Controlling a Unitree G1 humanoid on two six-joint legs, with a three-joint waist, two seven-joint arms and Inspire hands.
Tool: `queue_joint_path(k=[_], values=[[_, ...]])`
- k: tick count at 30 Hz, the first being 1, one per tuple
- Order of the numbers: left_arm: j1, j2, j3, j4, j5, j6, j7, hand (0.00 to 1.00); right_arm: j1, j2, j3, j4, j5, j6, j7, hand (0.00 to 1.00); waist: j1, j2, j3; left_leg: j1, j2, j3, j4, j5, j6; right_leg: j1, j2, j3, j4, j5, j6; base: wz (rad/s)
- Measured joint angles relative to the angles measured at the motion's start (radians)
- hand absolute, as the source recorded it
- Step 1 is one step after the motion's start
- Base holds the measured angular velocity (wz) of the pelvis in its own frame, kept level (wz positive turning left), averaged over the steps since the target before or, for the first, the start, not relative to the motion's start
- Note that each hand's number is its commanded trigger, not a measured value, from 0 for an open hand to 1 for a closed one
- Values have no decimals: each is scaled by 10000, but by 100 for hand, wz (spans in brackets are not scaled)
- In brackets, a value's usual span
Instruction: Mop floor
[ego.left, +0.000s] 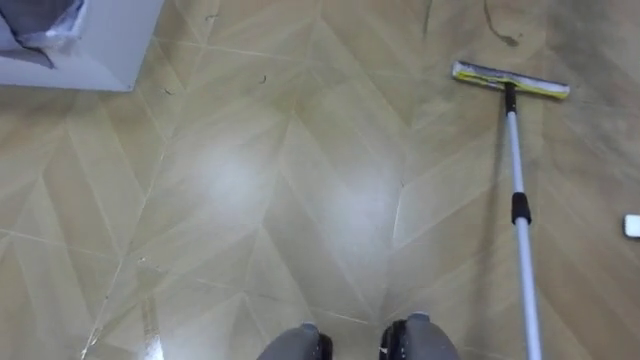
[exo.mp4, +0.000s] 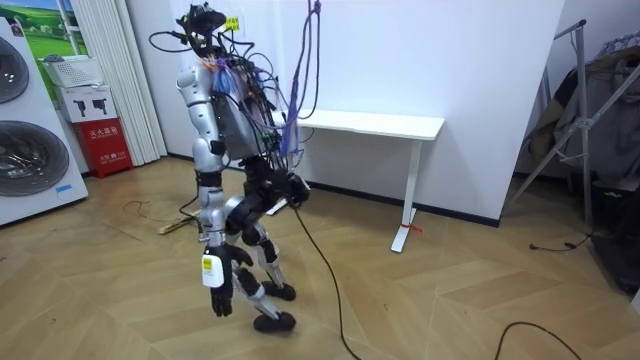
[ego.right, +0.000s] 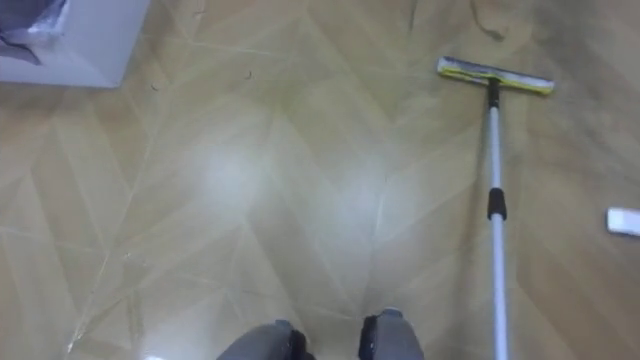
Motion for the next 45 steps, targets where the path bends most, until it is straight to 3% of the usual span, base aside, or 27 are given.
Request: queue_joint_path(k=[1, 2, 3, 5, 6, 8, 9, 11, 13, 14, 15, 17, 20, 23, 25, 26, 28, 30, 31, 33, 34, 36, 38, 39, 41, 44, 45], values=[[-4, 2, -7, -16, 1, -3, 5, 0, -280, -90, 4, -11, 2, -5, 47, 100, 57, -61, 0, -215, 76, 16, 433, 330, -58, 16, 52, 17, 116, -125, -38, -13], [-3, 28, -6, -27, 2, -7, 4, 0, -866, -244, 13, -84, 5, -42, 132, 100, 163, -177, 48, -657, 240, 39, 1194, 1189, -157, 97, 155, 30, 270, -279, -83, -9], [16, 69, -8, -17, 6, -8, -27, 0, -1337, -410, 61, -190, 61, -117, 279, 100, 316, -360, 92, -1059, 332, 63, 1637, 1600, -209, 212, 249, 38, 346, -455, -173, -6], [112, 116, -15, -121, 8, -15, -110, 0, -1752, -656, 238, -418, 410, -308, 449, 100, 453, -359, 87, -1681, 533, 40, 1304, 1253, -67, 425, 491, 73, 329, -669, -246, 8], [190, 168, -4, -227, 26, -35, -177, 0, -1779, -777, 235, -591, 615, -433, 556, 100, 580, -443, 141, -1908, 553, 61, 269, 844, 17, 700, 545, 131, 284, -862, -243, 25], [296, 227, 39, -308, 33, -46, -376, 0, -1637, -788, 161, -600, 682, -442, 596, 100, 563, -370, 128, -1865, 493, 56, -2143, 853, -27, 1342, 609, 135, -64, -1155, -144, 52], [316, 269, 34, -396, 32, -68, -550, 0, -1315, -771, 169, -600, 882, -437, 675, 100, 561, -316, 106, -1716, 452, 121, -3269, 1062, 316, 1799, 679, 275, -390, -1346, -47, 54], [352, 280, 37, -363, 39, -84, -723, 0, -719, -764, 163, -547, 967, -436, 822, 100, 515, -295, 59, -1296, 385, 447, -3490, 771, 820, 2225, 621, 630, -714, -1447, 169, 32], [333, 215, 145, -368, 296, -87, -780, 0, -143, -779, 178, -358, 897, -435, 816, 100, 479, -283, 53, -794, 201, 808, -3496, 348, 1122, 2206, 250, 825, 99, -1048, 857, 4], [346, 135, 149, -335, 449, -111, -755, 0, 392, -791, 261, -283, 860, -435, 807, 100, 254, -119, -30, -478, -25, 856, -3482, 47, 1259, 2098, -5, 804, 827, -488, 1058, 12], [344, 51, 204, -478, 459, -179, -751, 0, 1069, -776, 322, -280, 839, -434, 762, 100, 116, 115, -167, -239, -128, 830, -3473, -191, 1363, 1881, -29, 836, 1536, 357, 1125, 17], [285, -2, 275, -717, 482, -293, -664, 0, 1892, -609, 375, -281, 831, -426, 685, 100, -102, 421, -176, 177, -309, 533, -3678, -448, 1370, 1419, -25, 904, 2304, 1457, 1127, -7], [270, -112, 339, -916, 466, -340, -204, 0, 2624, -140, 470, -278, 812, -341, 569, 100, -275, 614, -82, 721, -486, -193, -4121, -593, 1202, -19, 25, 922, 1780, 896, 1011, -51], [348, -291, 262, -912, 465, -197, 161, 0, 2736, 423, 619, -253, 349, -248, 338, 100, -527, 591, -18, 1302, -629, -1108, -4358, -759, 876, -281, 148, 799, -1713, 1109, 933, -58], [337, -447, 250, -905, 400, -103, 315, 0, 2605, 582, 589, -304, 60, -22, 310, 100, -661, 537, 8, 1362, -570, -1195, -3947, -1070, 537, -120, -17, 458, -1794, 1492, 613, -11], [343, -496, 240, -882, 392, -105, 318, 0, 2388, 593, 564, -261, 47, 158, 290, 100, -658, 583, 3, 1309, -386, -1058, -3431, -1111, 430, 52, -92, 109, -1588, 1349, 382, 18], [353, -422, 235, -867, 355, -40, 321, 0, 1746, 501, 435, -50, -106, 288, 226, 100, -567, 559, -10, 1072, -175, -821, -2417, -1052, 255, 198, -244, -348, -1120, 841, 194, 19], [363, -266, 8, -833, 6, 24, 389, 0, 414, 4, 219, 143, -426, 321, 208, 100, -272, 293, 30, 383, 206, -569, -605, -536, -287, 162, -234, -455, -313, 152, 22, 11], [371, -233, -45, -813, -54, 26, 391, 0, 64, -149, 223, 165, -480, 291, 206, 100, -193, 244, 27, 198, 268, -523, -181, -306, -338, 164, -232, -460, -148, 7, -1, 9], [476, 4, -420, -909, -282, 27, 376, 0, -1139, -731, 542, -27, -510, -104, 203, 100, 173, -105, 68, -702, 318, -434, 1265, 863, -519, 196, -199, -395, 364, -490, -161, 10], [510, 63, -423, -942, -281, 27, 365, 0, -1338, -849, 615, -178, -467, -194, 230, 100, 289, -192, 68, -947, 386, -385, 1306, 804, -501, 197, -196, -396, 426, -578, -196, 20], [595, 262, -384, -934, -216, 26, 290, 0, -1808, -1147, 597, -633, -189, -763, 245, 100, 380, -302, 105, -1771, 452, -312, 65, 358, -216, 557, 14, -256, 451, -863, -150, 57], [658, 393, -381, -998, -169, 2, 119, 0, -1623, -1166, 568, -672, 141, -774, 245, 100, 360, -311, 84, -1725, 209, -300, -2338, 468, -261, 1171, 210, 65, 130, -1151, 3, 94], [697, 450, -358, -1003, -16, -31, -40, 0, -1304, -1090, 566, -676, 471, -756, 260, 100, 358, -325, 46, -1602, 98, -215, -3108, 777, 189, 1482, 279, 281, -154, -1335, 175, 89], [710, 358, -351, -967, 235, -17, -212, 0, -654, -1032, 567, -660, 902, -746, 373, 100, 347, -347, 1, -1261, 231, 267, -3331, 534, 756, 1880, 291, 611, -578, -1402, 368, 43], [873, 47, -272, -986, 1002, -13, -380, 0, 455, -922, 621, -471, 844, -745, 392, 100, 320, -194, -7, -474, 224, 951, -3357, -46, 1208, 1964, -63, 936, 182, -786, 1132, -28], [838, -32, -142, -976, 978, -104, -372, 0, 950, -802, 636, -466, 693, -742, 316, 100, 245, 12, -56, -194, 210, 981, -3422, -271, 1249, 1952, -54, 969, 471, -328, 1215, -49]])
